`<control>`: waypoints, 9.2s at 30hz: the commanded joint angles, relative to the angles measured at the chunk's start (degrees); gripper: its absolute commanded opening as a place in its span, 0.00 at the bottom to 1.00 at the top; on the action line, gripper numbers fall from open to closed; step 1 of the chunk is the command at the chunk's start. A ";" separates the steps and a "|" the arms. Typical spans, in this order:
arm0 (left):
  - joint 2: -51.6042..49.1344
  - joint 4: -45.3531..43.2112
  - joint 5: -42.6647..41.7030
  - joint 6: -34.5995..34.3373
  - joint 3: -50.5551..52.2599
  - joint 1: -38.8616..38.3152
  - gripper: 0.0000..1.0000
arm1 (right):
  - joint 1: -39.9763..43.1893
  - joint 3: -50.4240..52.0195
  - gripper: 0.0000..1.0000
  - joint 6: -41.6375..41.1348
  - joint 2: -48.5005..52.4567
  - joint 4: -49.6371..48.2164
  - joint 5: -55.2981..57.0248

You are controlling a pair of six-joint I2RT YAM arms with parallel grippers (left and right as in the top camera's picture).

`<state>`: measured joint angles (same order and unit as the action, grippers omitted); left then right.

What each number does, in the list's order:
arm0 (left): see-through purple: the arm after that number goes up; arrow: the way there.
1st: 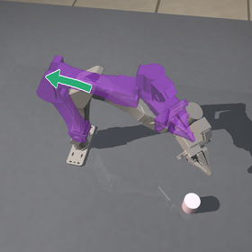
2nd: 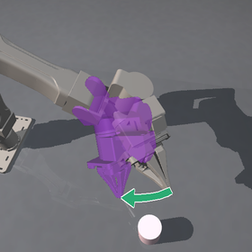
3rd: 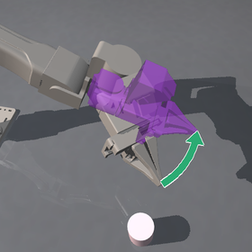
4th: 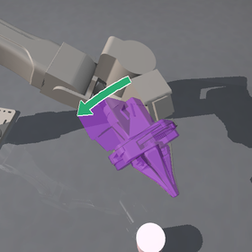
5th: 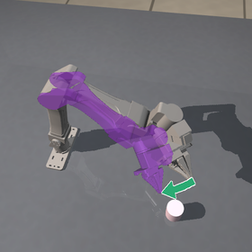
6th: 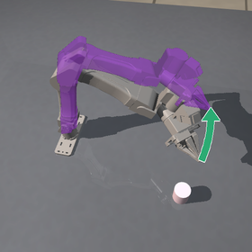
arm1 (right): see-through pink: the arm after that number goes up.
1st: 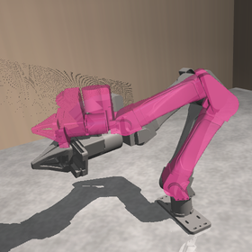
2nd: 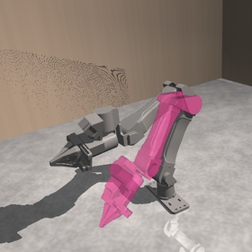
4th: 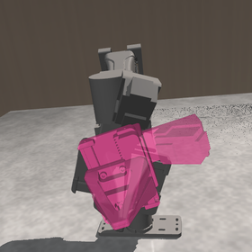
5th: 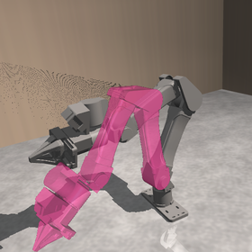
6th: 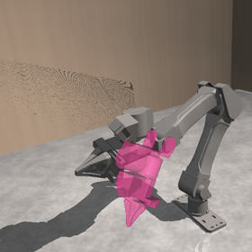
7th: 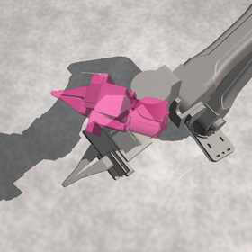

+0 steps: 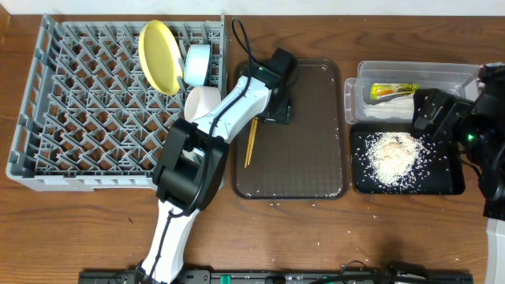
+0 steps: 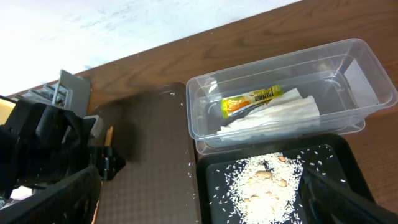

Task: Sort waste into correct bins and load items into the dishwasher
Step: 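Grasp the wooden chopsticks and carry them toward the dish rack, then lower the chopstick into the rack and open the left gripper, then move the left gripper back over the remaining chopstick on the brown tray, then grasp the remaining wooden chopstick with the left gripper and lift it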

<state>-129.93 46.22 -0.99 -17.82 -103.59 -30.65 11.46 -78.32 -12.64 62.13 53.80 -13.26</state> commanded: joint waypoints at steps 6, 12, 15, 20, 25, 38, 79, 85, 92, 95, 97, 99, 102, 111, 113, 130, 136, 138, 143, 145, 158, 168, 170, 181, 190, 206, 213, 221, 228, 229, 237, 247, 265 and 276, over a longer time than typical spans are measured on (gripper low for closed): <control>-2.27 -0.68 -0.11 -0.52 -0.81 -1.29 0.80 | 0.31 -0.52 0.99 -0.59 -0.09 0.02 0.17; -2.93 -0.70 -0.11 -0.55 -0.74 -2.34 0.80 | 0.31 -0.52 0.99 -0.61 -0.09 0.02 0.17; -2.99 -0.87 -0.09 -1.53 -0.74 -2.43 0.80 | 0.31 -0.52 0.99 -0.59 -0.09 0.02 0.17; -2.99 -0.90 -0.09 -2.03 -0.74 -2.54 0.45 | 0.31 -0.52 0.99 -0.61 -0.09 0.02 0.17; -2.97 -0.90 -1.22 -2.45 -0.79 -2.58 0.22 | 0.31 -0.52 0.99 -0.59 -0.09 0.02 0.17; 9.40 5.35 -1.31 2.16 -2.47 -0.94 0.07 | 0.31 -0.52 0.99 -0.59 -0.09 0.04 0.17; 23.65 14.78 15.37 9.46 0.20 20.48 0.52 | 0.31 -0.52 0.99 -0.59 -0.09 0.02 0.17; 25.40 10.01 1.62 8.92 -0.98 12.74 0.54 | 0.31 -0.52 0.99 -0.59 -0.09 0.02 0.17; 21.11 6.38 1.49 6.49 -0.87 2.67 0.54 | 0.31 -0.52 0.99 -0.61 -0.09 0.02 0.17; 18.80 4.42 1.51 6.34 -0.87 -0.37 0.54 | 0.31 -0.52 0.99 -0.59 -0.09 0.02 0.17; 17.57 3.23 1.62 6.36 -0.87 -1.81 0.54 | 0.31 -0.52 0.99 -0.59 -0.09 0.04 0.17; 16.48 2.01 1.60 6.36 -0.87 -2.91 0.54 | 0.31 -0.52 0.99 -0.59 -0.09 0.04 0.17; 14.60 0.28 1.62 6.36 -0.87 -4.09 0.54 | 0.31 -0.52 0.99 -0.59 -0.09 0.04 0.17; 8.37 -0.46 1.64 6.38 -0.87 -3.82 0.54 | 0.31 -0.52 0.99 -0.59 -0.09 0.02 0.17; 7.41 -0.26 1.62 6.38 -0.87 -3.37 0.54 | 0.31 -0.52 0.99 -0.59 -0.09 0.02 0.17; 5.60 -0.31 1.57 6.36 1.86 2.32 0.54 | 0.31 -0.52 0.99 -0.59 -0.09 0.02 0.17; 5.60 0.20 1.38 4.15 2.23 2.32 0.54 | 0.31 -0.52 0.99 -0.59 -0.09 0.02 0.17; 5.57 0.48 1.36 3.54 2.25 2.32 0.54 | 0.31 -0.52 0.99 -0.59 -0.09 0.04 0.17; 5.57 1.27 1.33 2.43 3.28 2.29 0.54 | 0.31 -0.52 0.99 -0.59 -0.09 0.02 0.17; 5.57 1.25 1.33 1.66 4.22 2.32 0.55 | 0.31 -0.52 0.99 -0.59 -0.09 0.04 0.17; 5.31 1.07 -0.11 0.96 5.88 2.32 0.54 | 0.31 -0.52 0.99 -0.59 -0.09 0.02 0.17; 3.32 -0.44 -1.62 -0.42 5.88 3.04 0.53 | 0.31 -0.52 0.99 -0.59 -0.09 0.02 0.17; 3.10 -1.22 -2.10 -0.55 5.88 3.13 0.53 | 0.31 -0.52 0.99 -0.59 -0.09 0.04 0.17; 1.14 -4.52 -4.44 -5.31 5.88 3.80 0.53 | 0.31 -0.52 0.99 -0.59 -0.09 0.02 0.17; 0.31 -4.94 -4.59 -6.51 5.88 3.87 0.53 | 0.31 -0.52 0.99 -0.59 -0.09 0.02 0.17; 0.26 -6.49 -4.04 -1.88 5.88 -0.87 0.41 | 0.31 -0.52 0.99 -0.59 -0.09 0.02 0.17; 0.26 -6.93 -1.33 -0.15 5.88 -3.08 0.29 | 0.31 -0.52 0.99 -0.59 -0.09 0.02 0.17; 0.26 -8.35 -4.26 2.58 5.86 -3.26 0.10 | 0.31 -0.52 0.99 -0.59 -0.09 0.04 0.17; 0.83 -8.17 -5.53 6.27 5.07 -3.37 0.11 | 0.31 -0.52 0.99 -0.59 -0.09 0.02 0.17; 0.83 -8.15 -5.64 8.70 4.87 -3.41 0.14 | 0.31 -0.52 0.99 -0.59 -0.09 0.02 0.17; 0.83 -9.97 -0.46 16.06 4.79 -3.39 0.32 | 0.31 -0.52 0.99 -0.59 -0.09 0.02 0.17; 0.83 -8.39 0.68 31.85 4.79 -3.41 0.31 | 0.31 -0.52 0.99 -0.61 -0.09 0.02 0.17; 0.79 6.67 -1.55 33.33 4.90 -3.39 0.14 | 0.31 -0.52 0.99 -0.59 -0.09 0.02 0.17; 3.26 14.62 -1.09 27.41 -2.91 -3.04 0.08 | 0.31 -0.52 0.99 -0.61 -0.09 0.02 0.17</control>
<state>-128.27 59.22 -1.76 12.56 -101.71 -33.95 11.46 -78.32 -12.64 62.13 53.80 -13.26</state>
